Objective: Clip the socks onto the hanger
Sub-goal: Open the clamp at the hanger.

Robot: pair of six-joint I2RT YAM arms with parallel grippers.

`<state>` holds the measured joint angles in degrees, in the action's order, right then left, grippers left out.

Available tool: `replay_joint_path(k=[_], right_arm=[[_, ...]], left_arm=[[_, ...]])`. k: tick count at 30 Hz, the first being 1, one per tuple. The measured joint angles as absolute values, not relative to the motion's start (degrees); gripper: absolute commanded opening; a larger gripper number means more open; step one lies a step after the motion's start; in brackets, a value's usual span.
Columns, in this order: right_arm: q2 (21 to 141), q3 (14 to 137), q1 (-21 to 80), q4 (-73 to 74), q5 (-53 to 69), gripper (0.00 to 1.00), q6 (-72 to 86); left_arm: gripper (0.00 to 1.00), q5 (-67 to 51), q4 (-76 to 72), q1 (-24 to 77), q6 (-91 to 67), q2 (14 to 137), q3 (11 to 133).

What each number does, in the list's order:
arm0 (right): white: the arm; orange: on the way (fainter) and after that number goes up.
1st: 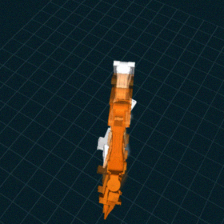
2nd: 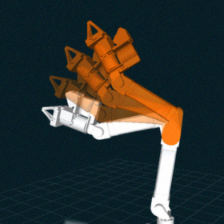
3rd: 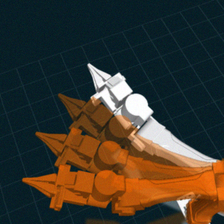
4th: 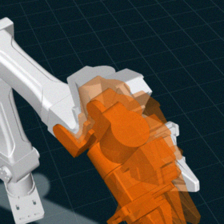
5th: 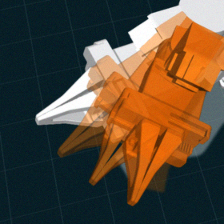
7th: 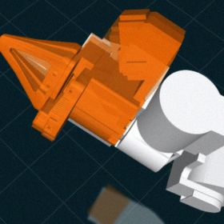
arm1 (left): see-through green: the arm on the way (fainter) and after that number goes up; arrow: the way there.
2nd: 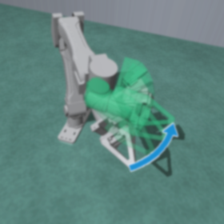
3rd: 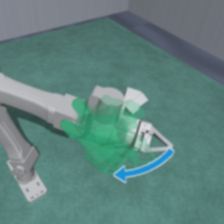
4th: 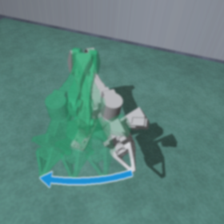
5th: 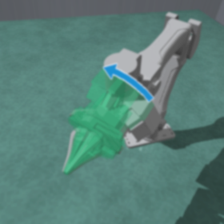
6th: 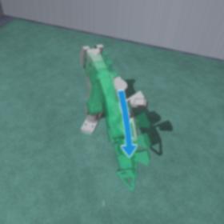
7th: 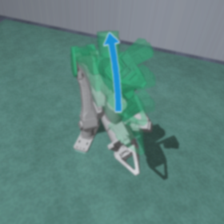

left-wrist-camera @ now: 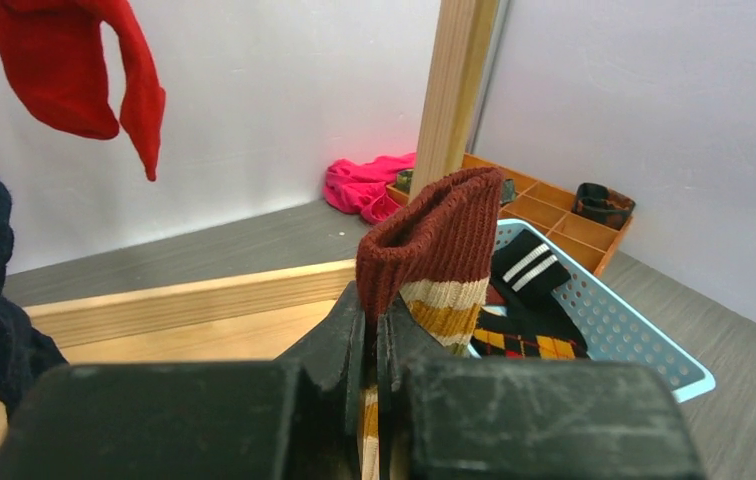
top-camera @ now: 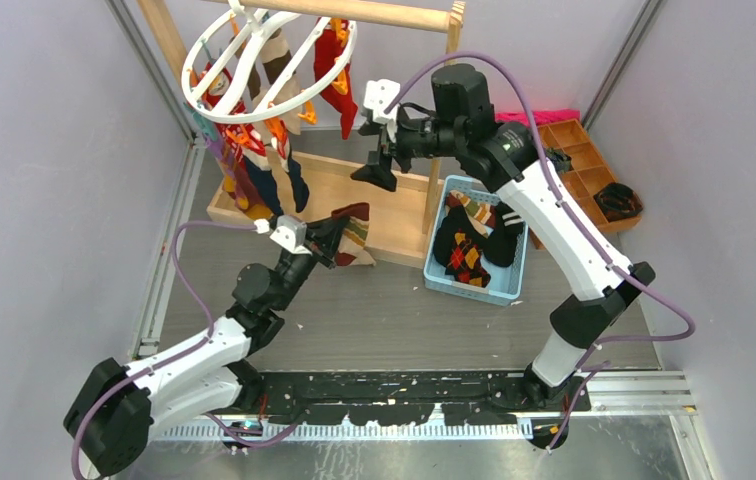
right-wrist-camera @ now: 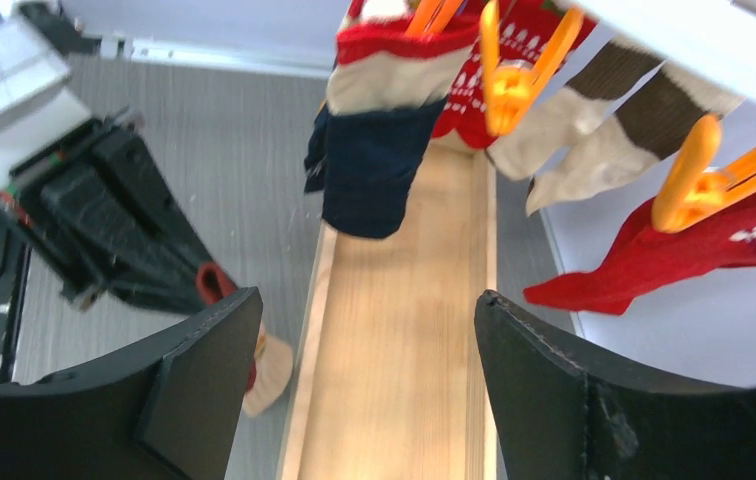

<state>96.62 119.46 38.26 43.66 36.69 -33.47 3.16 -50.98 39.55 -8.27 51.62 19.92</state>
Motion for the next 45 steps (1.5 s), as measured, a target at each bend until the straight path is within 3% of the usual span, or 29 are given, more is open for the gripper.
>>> replay_joint_path(k=[11, 22, 45], right_arm=[[98.2, 114.1, 40.8, 17.1, 30.1, 0.80, -20.2], [101.1, 107.4, 42.3, 0.6, 27.5, 0.75, -14.7], [105.5, 106.1, 43.9, -9.1, 20.3, 0.71, -9.8]], left_arm=[[0.00, 5.7, -55.6, 38.3, -7.0, 54.0, 21.3], [0.00, 6.2, -56.5, 36.7, -6.8, 54.1, 21.3], [0.00, 6.4, -57.1, 35.9, -6.1, 53.9, 20.5]])
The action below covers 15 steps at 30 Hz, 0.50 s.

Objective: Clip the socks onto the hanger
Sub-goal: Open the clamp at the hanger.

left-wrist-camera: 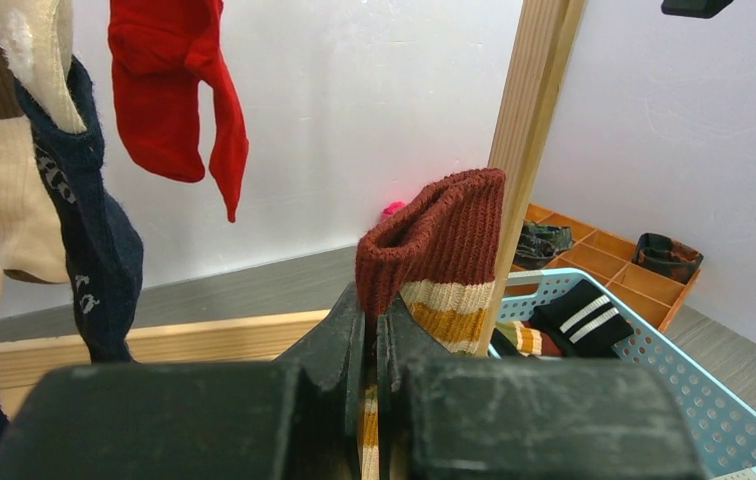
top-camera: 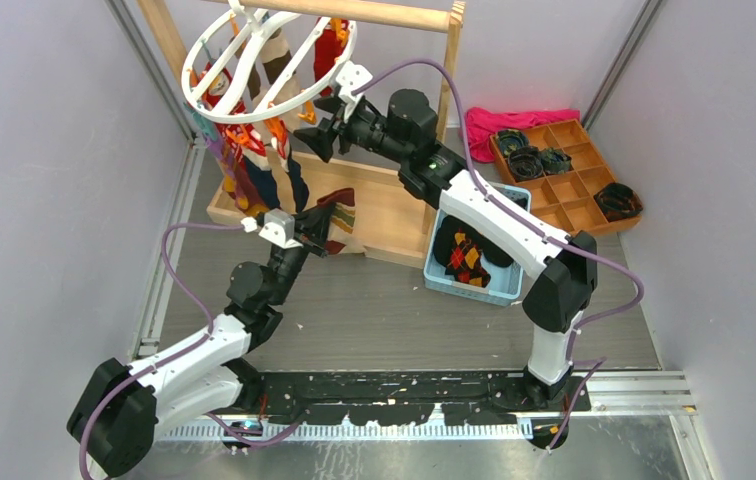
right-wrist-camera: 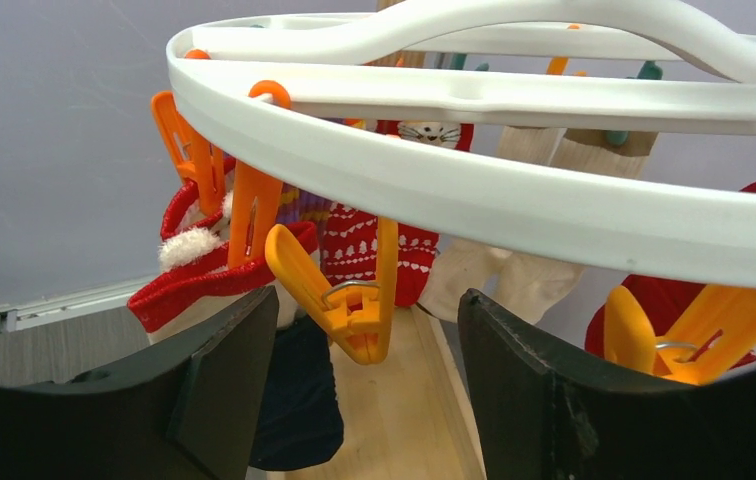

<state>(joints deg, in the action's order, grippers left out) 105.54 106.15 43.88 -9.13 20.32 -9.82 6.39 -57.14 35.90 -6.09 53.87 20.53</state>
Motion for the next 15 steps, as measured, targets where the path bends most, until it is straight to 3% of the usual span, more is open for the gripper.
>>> replay_joint_path(k=[15], right_arm=[[106.6, 108.5, 43.9, -12.9, 20.4, 0.68, -5.2]], left_arm=[[0.00, 6.3, -57.1, 35.9, -5.7, 53.4, 20.5]])
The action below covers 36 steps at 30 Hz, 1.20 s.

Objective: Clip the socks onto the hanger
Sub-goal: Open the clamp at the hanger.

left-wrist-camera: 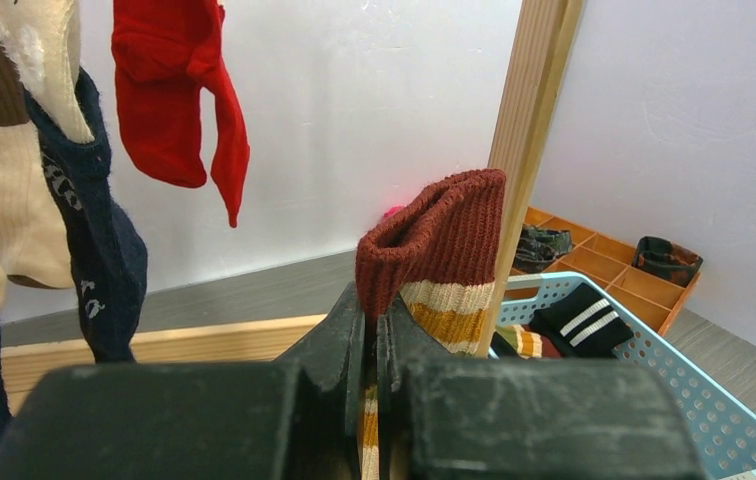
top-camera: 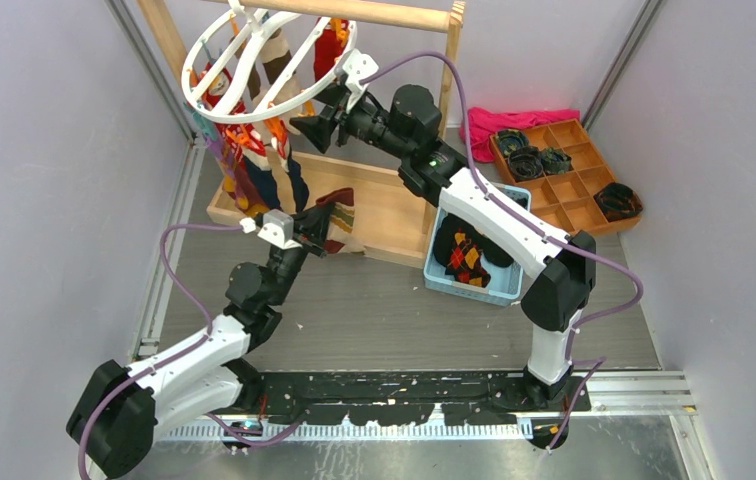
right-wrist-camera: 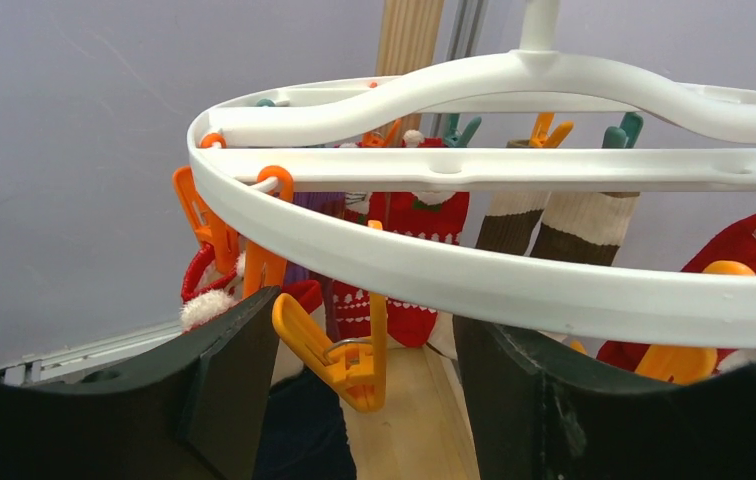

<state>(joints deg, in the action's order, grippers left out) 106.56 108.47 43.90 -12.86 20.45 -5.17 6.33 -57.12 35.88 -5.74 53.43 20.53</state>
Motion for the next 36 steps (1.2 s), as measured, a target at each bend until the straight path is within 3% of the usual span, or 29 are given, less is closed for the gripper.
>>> replay_joint_path(k=[8, 18, 25, 36], right_arm=[[106.6, 108.5, 43.9, -13.3, 20.6, 0.56, -4.2], [106.8, 109.5, 44.2, -13.3, 21.2, 0.13, -3.7], [106.8, 111.1, 44.5, -11.2, 22.1, 0.02, -3.6], [106.8, 112.3, 46.7, -4.3, 17.0, 0.01, -4.8]], left_arm=[[0.00, 6.2, -57.1, 35.9, -5.7, 53.2, 20.5], [0.00, 6.0, -57.0, 35.9, -5.7, 53.2, 20.5], [0.00, 6.1, -55.6, 35.9, -6.1, 52.2, 20.6], [0.00, 11.6, -46.0, 35.8, -8.9, 51.4, 28.8]])
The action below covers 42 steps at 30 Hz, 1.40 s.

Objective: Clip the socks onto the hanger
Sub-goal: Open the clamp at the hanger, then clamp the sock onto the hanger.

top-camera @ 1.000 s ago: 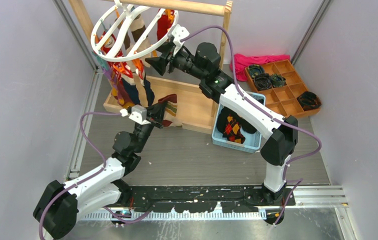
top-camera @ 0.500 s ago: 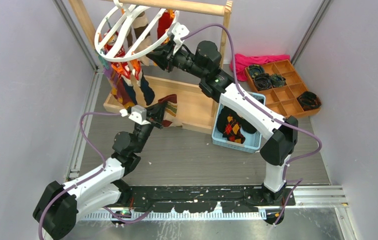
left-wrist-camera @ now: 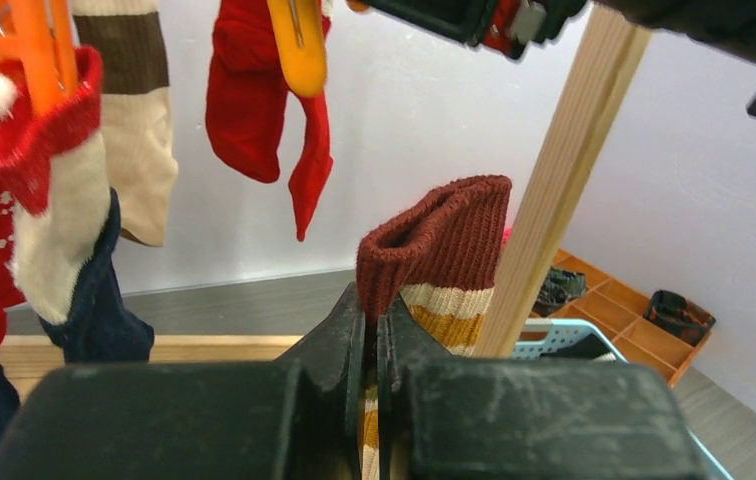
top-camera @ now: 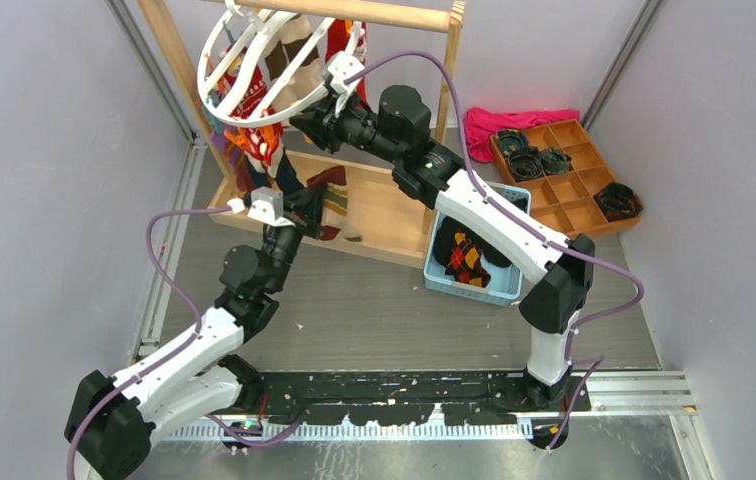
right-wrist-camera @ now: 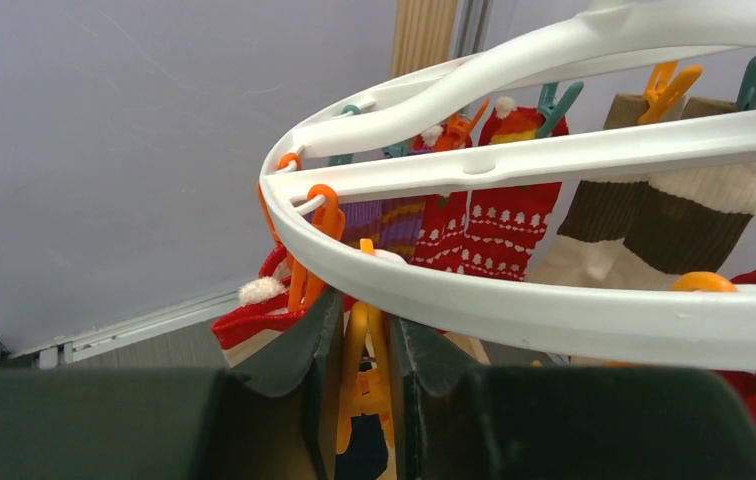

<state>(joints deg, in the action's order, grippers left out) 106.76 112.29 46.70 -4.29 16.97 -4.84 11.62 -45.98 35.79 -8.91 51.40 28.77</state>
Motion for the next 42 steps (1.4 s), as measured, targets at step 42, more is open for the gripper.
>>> replay_joint_path(k=[42], right_arm=[[104.8, 113.3, 47.2, 0.4, 16.6, 0.01, -4.2]], left_arm=[[0.00, 9.0, -35.7, 27.7, -26.0, 54.2, 37.2]])
